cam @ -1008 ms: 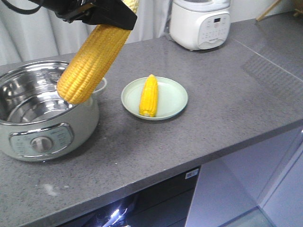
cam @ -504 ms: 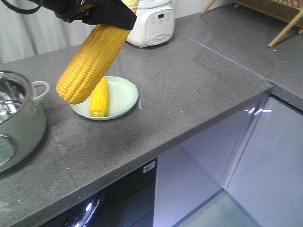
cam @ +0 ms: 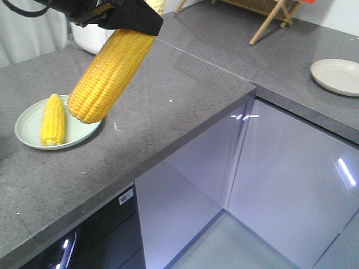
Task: Distribute corn equally
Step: 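Turn the base along the counter while holding cobs in both grippers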
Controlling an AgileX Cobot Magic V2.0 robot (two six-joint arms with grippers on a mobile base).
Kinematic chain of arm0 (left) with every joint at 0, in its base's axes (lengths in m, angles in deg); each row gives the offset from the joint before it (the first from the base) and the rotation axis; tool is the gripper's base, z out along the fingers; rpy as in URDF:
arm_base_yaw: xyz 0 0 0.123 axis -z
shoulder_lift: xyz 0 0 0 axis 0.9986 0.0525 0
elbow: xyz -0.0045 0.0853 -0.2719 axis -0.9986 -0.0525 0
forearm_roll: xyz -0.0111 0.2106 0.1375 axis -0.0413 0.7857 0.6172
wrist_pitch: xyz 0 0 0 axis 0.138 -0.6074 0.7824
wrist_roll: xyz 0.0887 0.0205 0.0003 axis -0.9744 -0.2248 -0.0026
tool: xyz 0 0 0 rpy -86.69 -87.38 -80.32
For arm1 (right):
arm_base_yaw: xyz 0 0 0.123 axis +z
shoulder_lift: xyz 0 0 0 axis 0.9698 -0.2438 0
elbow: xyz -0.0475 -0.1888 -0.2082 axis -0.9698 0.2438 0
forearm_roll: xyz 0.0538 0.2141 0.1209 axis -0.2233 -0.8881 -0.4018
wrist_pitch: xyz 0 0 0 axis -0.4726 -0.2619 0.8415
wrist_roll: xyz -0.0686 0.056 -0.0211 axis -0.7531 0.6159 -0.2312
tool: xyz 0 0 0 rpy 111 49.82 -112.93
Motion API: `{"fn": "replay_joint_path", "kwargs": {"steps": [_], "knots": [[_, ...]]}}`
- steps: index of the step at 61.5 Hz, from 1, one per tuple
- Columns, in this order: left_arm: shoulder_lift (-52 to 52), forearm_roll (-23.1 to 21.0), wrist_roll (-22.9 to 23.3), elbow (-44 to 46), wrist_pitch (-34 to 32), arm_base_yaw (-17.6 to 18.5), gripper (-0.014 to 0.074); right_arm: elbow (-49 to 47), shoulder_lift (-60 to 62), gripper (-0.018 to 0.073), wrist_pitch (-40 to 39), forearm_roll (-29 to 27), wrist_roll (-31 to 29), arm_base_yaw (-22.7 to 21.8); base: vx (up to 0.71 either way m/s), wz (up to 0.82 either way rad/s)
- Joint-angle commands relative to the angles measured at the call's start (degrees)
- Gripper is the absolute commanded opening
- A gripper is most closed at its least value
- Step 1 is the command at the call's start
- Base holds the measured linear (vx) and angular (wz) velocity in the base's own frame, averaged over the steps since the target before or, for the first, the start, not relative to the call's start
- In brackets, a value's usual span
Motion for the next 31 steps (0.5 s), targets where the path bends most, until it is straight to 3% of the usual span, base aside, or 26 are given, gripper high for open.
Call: {"fn": "replay_joint_path", "kwargs": {"steps": [1, 31], "knots": [[-2.3, -2.4, 0.4, 1.5, -1.3, 0.1, -0.0006, -0.9, 0.7, -0.0004, -0.5, -0.2, -0.2, -0.4, -0.03, -0.29], [-2.3, -2.4, 0.4, 1.5, -1.3, 0.1, -0.0006, -0.9, 0.7, -0.0004, -0.5, -0.2, -0.2, -0.4, -0.03, -0.30]]}}
